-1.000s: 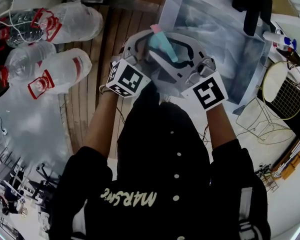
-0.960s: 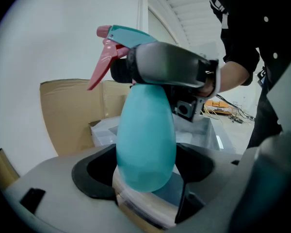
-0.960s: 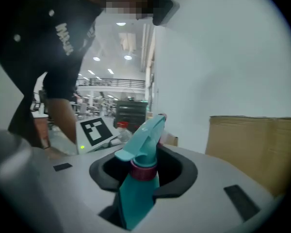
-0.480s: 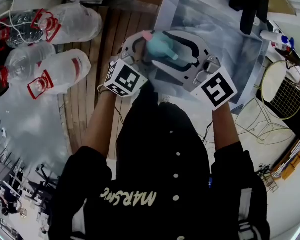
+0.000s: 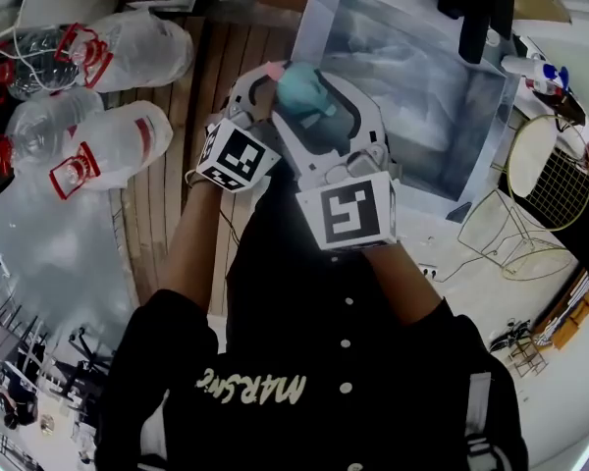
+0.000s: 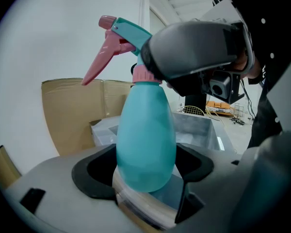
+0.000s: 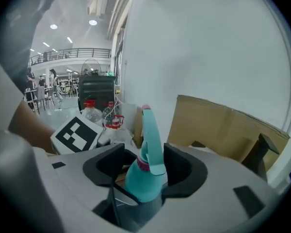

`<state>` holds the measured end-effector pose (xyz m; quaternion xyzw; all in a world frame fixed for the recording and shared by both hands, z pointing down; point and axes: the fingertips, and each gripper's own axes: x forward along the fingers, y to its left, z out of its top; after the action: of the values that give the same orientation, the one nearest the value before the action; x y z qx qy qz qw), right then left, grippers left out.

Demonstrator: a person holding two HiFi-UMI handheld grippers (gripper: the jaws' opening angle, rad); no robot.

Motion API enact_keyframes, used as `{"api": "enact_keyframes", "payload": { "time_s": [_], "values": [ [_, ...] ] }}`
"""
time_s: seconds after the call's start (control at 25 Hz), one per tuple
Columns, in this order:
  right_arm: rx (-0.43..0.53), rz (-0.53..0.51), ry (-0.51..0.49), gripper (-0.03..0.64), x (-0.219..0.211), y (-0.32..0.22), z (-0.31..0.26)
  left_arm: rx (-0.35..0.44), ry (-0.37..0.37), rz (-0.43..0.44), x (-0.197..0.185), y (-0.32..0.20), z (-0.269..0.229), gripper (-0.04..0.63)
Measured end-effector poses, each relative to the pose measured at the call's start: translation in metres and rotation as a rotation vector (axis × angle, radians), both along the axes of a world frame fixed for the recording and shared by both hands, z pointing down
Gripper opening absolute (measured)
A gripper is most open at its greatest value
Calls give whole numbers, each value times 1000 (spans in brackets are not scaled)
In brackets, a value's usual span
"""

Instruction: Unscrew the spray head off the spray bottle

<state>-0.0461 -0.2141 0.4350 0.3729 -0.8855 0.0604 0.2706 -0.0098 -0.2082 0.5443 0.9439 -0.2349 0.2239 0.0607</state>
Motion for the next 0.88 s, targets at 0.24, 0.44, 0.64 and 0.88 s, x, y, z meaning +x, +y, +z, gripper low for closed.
{"api": "enact_keyframes", "payload": {
  "time_s": [0.24,0.44,0.64,0.88],
  "values": [
    [30,-151,-69,153,-2,-9,-2,-1,0,14,1,-1,0,387],
    [80,-588,-87,153,-3,5,-1,3,0,39,2,-2,0,387],
    [42,-839,-129,153,2,11,3,-1,4,57,3,-2,1,387],
    [-4,-774,-134,185,3,8,8,-4,5,59,4,-1,2,387]
  ]
}}
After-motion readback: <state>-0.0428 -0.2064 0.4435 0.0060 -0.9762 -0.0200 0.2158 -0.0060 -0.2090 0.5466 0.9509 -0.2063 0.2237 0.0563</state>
